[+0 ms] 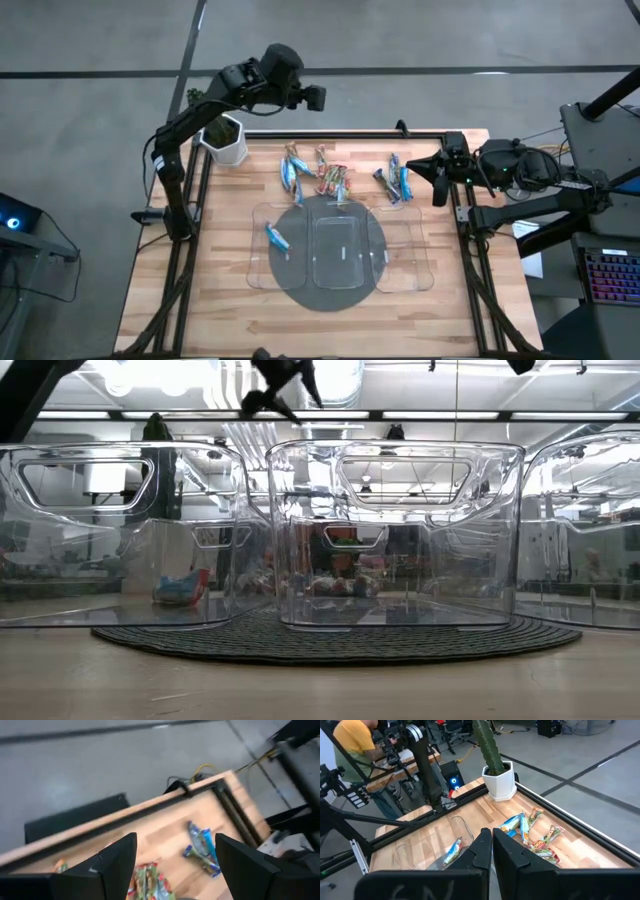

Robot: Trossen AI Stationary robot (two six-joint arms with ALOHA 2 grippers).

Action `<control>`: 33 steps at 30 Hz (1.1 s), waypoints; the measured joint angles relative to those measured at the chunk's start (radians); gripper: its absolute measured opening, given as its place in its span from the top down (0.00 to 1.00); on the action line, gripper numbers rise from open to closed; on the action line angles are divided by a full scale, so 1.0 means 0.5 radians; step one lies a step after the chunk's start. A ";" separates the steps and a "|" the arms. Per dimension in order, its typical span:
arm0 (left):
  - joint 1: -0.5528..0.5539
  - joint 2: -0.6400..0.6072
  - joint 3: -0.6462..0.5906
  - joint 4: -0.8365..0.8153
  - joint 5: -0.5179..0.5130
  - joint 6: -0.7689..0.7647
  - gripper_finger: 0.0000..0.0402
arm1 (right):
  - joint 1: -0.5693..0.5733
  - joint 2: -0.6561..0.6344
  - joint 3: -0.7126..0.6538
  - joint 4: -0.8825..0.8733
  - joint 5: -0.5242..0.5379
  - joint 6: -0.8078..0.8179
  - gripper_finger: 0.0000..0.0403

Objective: Pick and place Granola Bars by type
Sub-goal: Put the red granola bar into the left transparent bin

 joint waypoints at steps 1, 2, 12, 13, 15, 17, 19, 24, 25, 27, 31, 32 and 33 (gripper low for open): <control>0.005 0.000 -0.045 -0.010 0.003 -0.011 0.38 | 0.001 0.000 0.000 -0.007 0.000 0.009 0.98; 0.014 0.001 -0.087 -0.041 0.014 -0.014 0.38 | 0.000 0.001 0.000 -0.010 0.000 0.010 0.98; 0.029 0.045 -0.482 0.071 0.013 -0.063 0.38 | 0.001 0.003 0.000 -0.059 0.000 0.027 0.98; 0.030 0.045 -0.524 0.108 0.013 -0.070 0.38 | 0.000 0.005 0.000 -0.072 0.001 0.037 0.98; 0.030 0.045 -0.607 0.159 0.013 -0.089 0.38 | 0.000 0.007 0.000 -0.094 0.001 0.056 0.98; 0.031 0.045 -0.684 0.216 0.010 -0.104 0.38 | 0.000 0.007 -0.004 -0.110 0.002 0.085 0.98; 0.031 0.045 -0.747 0.255 0.010 -0.120 0.38 | 0.001 0.007 -0.008 -0.114 0.003 0.093 0.98; 0.031 0.045 -0.917 0.491 0.017 -0.213 0.38 | 0.001 0.016 -0.012 -0.115 0.007 0.124 0.98; 0.031 0.045 -0.947 0.549 0.027 -0.229 0.38 | 0.001 0.017 -0.012 -0.115 0.008 0.131 0.98; 0.031 0.045 -1.000 0.633 0.051 -0.249 0.38 | 0.000 0.016 -0.013 -0.115 0.008 0.131 0.98; 0.029 0.045 -1.105 0.715 0.072 -0.274 0.39 | 0.001 0.016 -0.013 -0.115 0.012 0.137 0.98; 0.029 0.045 -1.127 0.720 0.072 -0.279 0.39 | 0.001 0.016 -0.014 -0.115 0.015 0.137 0.98; 0.029 0.045 -1.150 0.729 0.072 -0.288 0.39 | 0.000 0.016 -0.014 -0.115 0.015 0.137 0.98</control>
